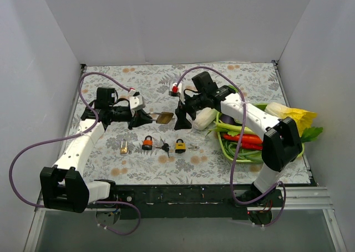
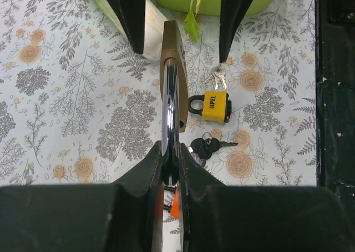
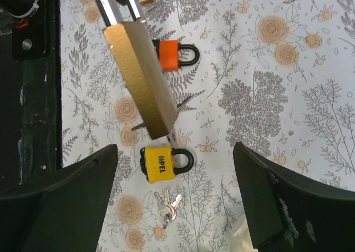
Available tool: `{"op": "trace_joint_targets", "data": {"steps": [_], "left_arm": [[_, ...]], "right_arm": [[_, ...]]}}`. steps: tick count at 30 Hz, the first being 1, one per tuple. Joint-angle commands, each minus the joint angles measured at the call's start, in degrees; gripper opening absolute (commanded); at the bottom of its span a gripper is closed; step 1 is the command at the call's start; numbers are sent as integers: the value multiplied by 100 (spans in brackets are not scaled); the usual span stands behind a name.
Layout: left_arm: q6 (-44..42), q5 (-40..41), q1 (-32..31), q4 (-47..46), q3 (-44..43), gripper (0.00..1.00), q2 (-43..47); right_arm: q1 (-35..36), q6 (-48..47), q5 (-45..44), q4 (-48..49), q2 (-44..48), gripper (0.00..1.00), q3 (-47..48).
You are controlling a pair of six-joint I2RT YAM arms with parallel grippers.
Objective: Lock with the key
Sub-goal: Pick up the lock from the center of the board.
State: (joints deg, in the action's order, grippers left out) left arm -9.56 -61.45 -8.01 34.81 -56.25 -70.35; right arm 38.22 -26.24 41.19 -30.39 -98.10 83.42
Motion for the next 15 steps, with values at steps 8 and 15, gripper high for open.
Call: {"op": "trace_joint_targets", "data": {"steps": [8, 15], "left_arm": [[95, -1035, 1, -35, -501, 0, 328], [183, -1150, 1, -9, -589, 0, 364]], "right_arm": [[-25, 181, 1453, 1316, 257, 86, -71], [81, 137, 1497, 1273, 160, 67, -27]]}}
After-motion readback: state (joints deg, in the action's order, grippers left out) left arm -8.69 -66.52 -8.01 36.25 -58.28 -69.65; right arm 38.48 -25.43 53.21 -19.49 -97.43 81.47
